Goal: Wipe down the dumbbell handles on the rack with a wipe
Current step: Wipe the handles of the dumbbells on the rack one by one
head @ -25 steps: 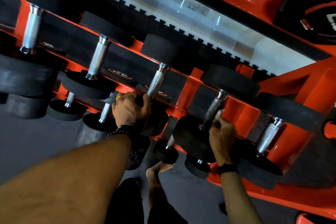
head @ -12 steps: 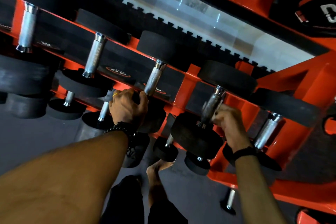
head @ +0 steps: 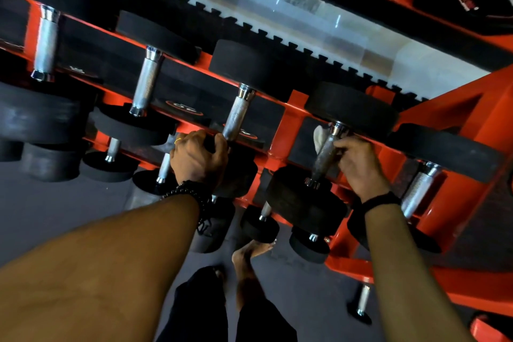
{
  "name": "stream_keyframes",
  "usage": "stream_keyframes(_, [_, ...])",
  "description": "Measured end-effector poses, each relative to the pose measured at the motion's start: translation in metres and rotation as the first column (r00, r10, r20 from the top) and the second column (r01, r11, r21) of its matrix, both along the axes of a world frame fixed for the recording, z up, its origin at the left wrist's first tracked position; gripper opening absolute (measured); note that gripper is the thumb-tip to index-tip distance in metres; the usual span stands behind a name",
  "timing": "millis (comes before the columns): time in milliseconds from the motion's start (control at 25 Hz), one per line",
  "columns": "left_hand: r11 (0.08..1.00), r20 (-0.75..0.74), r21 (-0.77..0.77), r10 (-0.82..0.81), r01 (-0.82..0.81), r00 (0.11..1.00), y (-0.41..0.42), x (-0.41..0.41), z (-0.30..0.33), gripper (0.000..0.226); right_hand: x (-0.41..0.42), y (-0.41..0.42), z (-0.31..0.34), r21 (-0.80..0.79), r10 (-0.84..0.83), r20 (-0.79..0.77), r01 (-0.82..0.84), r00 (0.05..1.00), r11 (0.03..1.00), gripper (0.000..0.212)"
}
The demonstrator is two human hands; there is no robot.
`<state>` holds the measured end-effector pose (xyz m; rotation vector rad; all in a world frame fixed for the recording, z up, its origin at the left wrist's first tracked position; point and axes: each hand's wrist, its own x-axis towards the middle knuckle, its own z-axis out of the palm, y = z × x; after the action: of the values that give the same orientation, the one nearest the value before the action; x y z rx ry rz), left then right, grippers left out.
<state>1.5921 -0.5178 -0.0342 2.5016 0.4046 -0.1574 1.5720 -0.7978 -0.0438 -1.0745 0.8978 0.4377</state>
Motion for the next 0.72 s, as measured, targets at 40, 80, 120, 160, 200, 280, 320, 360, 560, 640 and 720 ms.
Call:
stream_keyframes(40, [1.0,0.002,0.0,0.0,0.0,1.0,0.0,0.0,0.0,0.04,-0.01,0.008,-0.005,0.017,0.025,0.036,-0.026,0.999,1.0,0.022])
stream_keyframes(80, [1.0,0.006,-0.004,-0.001,0.001,1.0,0.001,-0.001,0.0,0.04,-0.021,0.013,-0.007,0.014,0.099,0.031,-0.1,0.995,0.995,0.024])
stream_keyframes(120, [1.0,0.008,-0.01,-0.001,0.001,1.0,0.001,-0.002,0.001,0.04,-0.031,0.016,-0.01,-0.008,0.215,0.023,-0.215,0.976,0.977,0.037])
stream_keyframes(160, [1.0,0.007,-0.012,0.0,0.0,1.0,0.001,-0.002,0.002,0.04,-0.029,0.014,-0.011,-0.055,0.249,-0.001,-0.249,0.968,0.967,0.043])
stream_keyframes(200, [1.0,0.002,-0.015,0.002,-0.002,1.0,0.001,-0.001,0.002,0.04,-0.02,0.013,-0.014,-0.083,0.212,-0.004,-0.212,0.977,0.974,0.04])
stream_keyframes(280, [1.0,-0.002,-0.007,0.001,-0.001,1.0,0.001,0.0,0.0,0.037,0.004,0.013,-0.016,-0.117,0.055,0.043,-0.05,0.998,0.992,0.021])
stream_keyframes(320, [1.0,0.0,-0.001,-0.002,0.002,1.0,0.001,0.001,0.0,0.034,0.013,0.017,-0.015,-0.158,0.004,0.064,0.006,0.998,0.987,0.01])
stream_keyframes(360, [1.0,0.003,0.002,-0.005,0.005,1.0,0.002,0.001,0.0,0.031,0.014,0.024,-0.017,-0.222,-0.005,0.097,0.027,0.995,0.975,0.003])
stream_keyframes(560, [1.0,0.016,-0.022,-0.004,0.004,1.0,0.002,-0.001,0.0,0.028,-0.03,0.032,-0.036,-0.538,0.231,-0.064,-0.228,0.971,0.812,0.031])
stream_keyframes(640, [1.0,-0.012,-0.001,0.013,-0.013,1.0,0.002,0.0,-0.001,0.033,-0.028,0.025,-0.042,-0.554,0.303,-0.16,-0.34,0.939,0.76,0.065])
stream_keyframes(720, [1.0,-0.017,0.01,0.023,-0.023,1.0,0.002,0.0,-0.001,0.037,-0.031,0.025,-0.043,-0.533,0.345,-0.193,-0.393,0.919,0.749,0.072])
